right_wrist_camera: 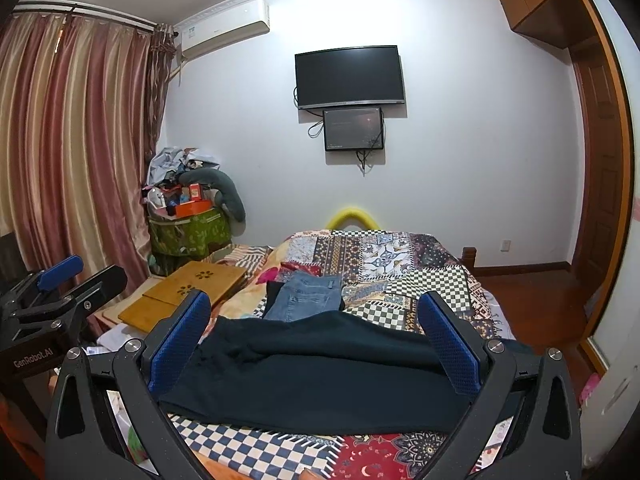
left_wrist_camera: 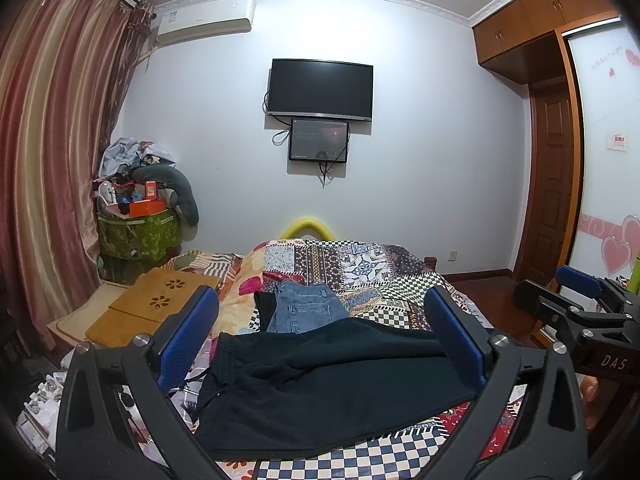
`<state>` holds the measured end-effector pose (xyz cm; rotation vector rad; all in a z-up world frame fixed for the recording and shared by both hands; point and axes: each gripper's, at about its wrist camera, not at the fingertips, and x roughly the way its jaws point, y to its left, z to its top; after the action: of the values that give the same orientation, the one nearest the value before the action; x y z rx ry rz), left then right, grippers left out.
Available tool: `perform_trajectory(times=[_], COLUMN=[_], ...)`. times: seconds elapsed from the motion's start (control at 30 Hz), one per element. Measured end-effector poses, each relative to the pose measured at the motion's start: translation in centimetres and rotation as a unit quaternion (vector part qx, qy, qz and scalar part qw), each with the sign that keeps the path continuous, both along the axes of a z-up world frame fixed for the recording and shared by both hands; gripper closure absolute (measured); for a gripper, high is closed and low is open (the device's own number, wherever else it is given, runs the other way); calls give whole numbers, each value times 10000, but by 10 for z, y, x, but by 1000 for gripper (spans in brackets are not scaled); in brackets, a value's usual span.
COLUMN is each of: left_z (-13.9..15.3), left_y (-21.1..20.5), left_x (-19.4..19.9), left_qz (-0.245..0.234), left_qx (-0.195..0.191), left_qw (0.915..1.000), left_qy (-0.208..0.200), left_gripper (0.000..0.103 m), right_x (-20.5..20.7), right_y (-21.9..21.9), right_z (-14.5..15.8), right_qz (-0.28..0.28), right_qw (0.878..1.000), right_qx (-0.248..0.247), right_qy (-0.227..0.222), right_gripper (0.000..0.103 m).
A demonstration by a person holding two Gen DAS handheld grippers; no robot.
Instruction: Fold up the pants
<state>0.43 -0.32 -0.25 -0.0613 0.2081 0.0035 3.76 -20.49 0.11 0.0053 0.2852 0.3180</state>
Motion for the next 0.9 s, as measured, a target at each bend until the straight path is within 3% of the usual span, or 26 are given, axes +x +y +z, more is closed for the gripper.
perform_trajectory(times=[0.9], left_z=[4], left_y=[2], left_x=[2], left_qz=[19], left_qx=[16], left_qw=[10000], left_qy=[-12], left_gripper=[0], right_x=[4], right_y=[-4], right_z=[0], right_qz=[10], right_qw=[10000], right_qx=[-37], right_qy=[-13], right_gripper=[0])
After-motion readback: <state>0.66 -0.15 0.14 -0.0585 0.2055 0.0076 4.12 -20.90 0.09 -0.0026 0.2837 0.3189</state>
